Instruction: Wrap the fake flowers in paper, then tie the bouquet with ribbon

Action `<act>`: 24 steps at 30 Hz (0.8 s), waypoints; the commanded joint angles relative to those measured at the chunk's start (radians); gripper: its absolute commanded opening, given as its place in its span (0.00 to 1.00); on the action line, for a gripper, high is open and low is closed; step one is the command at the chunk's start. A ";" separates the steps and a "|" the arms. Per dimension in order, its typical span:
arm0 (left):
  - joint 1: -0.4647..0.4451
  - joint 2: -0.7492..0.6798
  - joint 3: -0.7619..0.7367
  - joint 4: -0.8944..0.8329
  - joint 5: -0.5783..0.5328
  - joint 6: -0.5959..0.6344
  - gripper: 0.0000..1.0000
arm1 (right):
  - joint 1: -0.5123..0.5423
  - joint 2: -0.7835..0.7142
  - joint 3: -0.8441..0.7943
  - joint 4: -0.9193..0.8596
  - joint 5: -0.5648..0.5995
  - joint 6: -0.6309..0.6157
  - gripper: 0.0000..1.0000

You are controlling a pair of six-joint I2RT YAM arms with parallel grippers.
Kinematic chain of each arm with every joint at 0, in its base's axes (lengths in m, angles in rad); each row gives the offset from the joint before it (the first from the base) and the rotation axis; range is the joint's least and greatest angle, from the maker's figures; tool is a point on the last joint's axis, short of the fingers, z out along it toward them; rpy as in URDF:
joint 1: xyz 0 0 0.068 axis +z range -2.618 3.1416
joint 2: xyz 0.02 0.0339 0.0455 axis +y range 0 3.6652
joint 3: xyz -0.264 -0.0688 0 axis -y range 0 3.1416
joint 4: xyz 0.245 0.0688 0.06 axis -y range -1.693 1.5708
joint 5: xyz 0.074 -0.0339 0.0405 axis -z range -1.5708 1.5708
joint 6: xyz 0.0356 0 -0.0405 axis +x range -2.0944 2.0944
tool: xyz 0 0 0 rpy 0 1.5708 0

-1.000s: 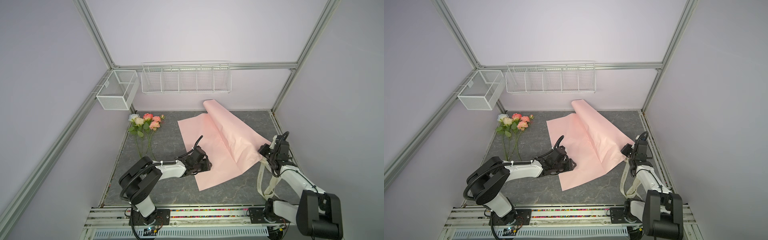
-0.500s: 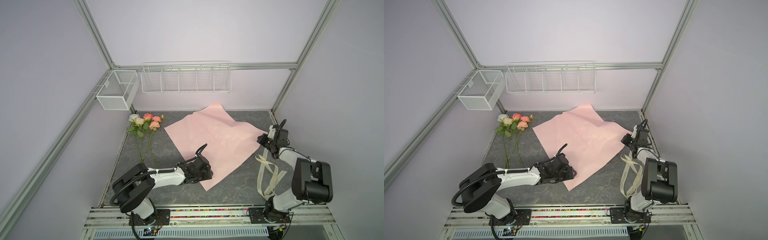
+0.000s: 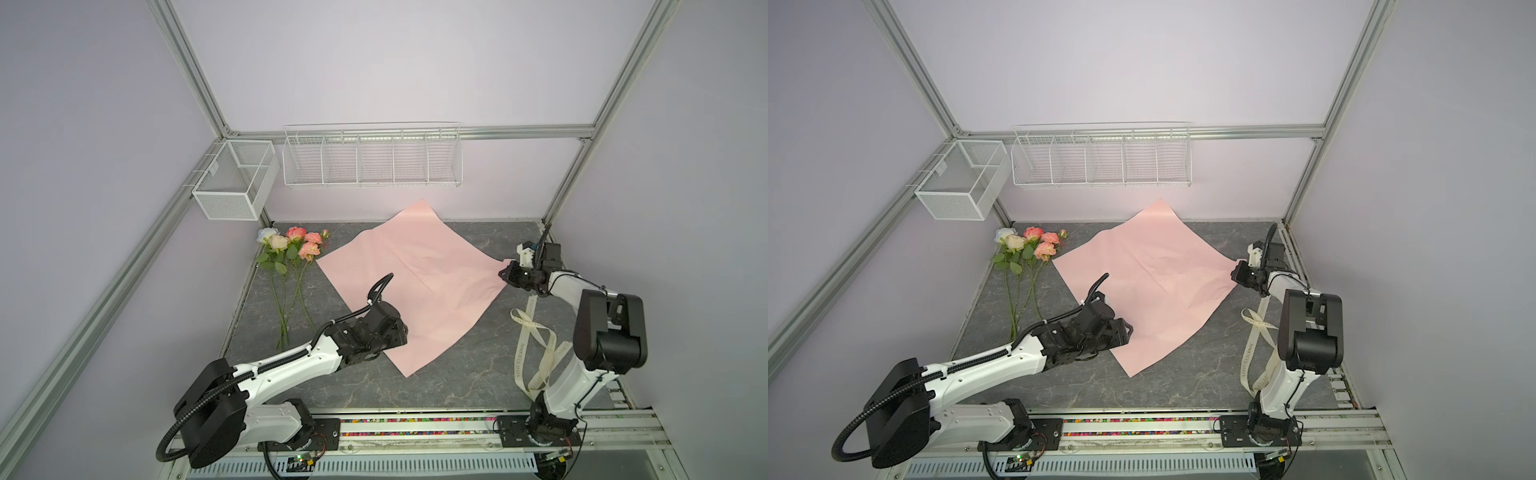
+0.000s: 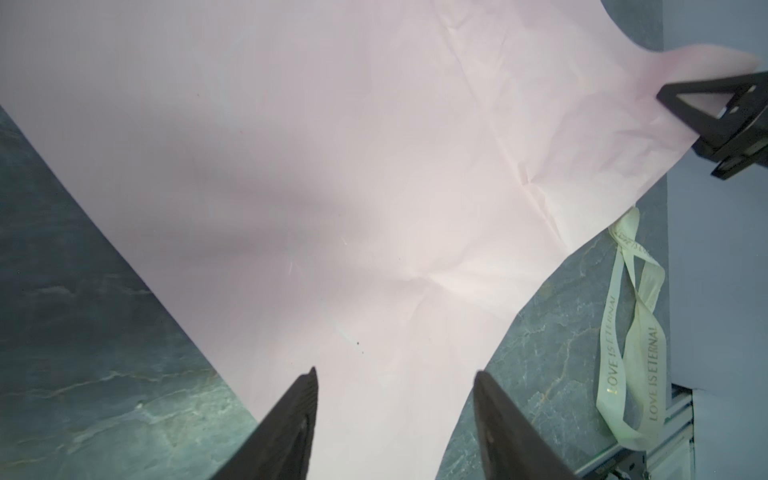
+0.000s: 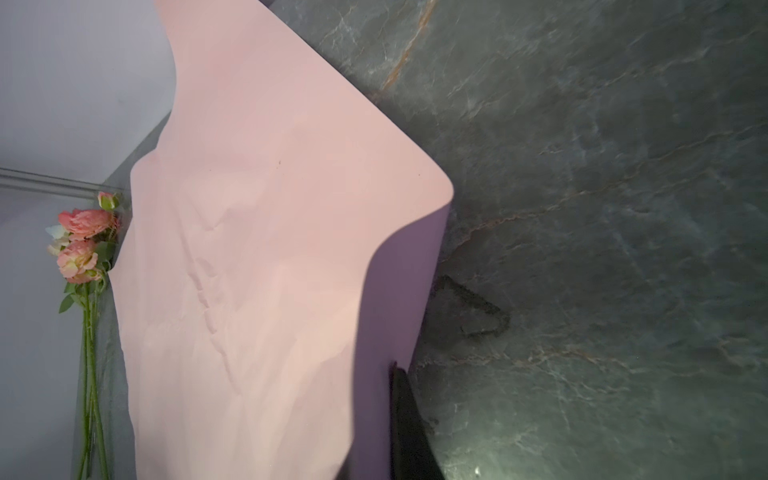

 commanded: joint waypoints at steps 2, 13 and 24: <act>0.023 -0.063 -0.038 -0.051 -0.035 0.010 0.60 | 0.017 0.035 0.037 -0.089 -0.004 -0.066 0.06; 0.038 -0.123 -0.038 -0.114 -0.064 0.032 0.61 | 0.016 0.034 0.117 -0.320 0.025 -0.341 0.06; 0.046 -0.133 -0.014 -0.162 -0.069 0.058 0.62 | -0.025 0.050 0.138 -0.328 0.011 -0.441 0.06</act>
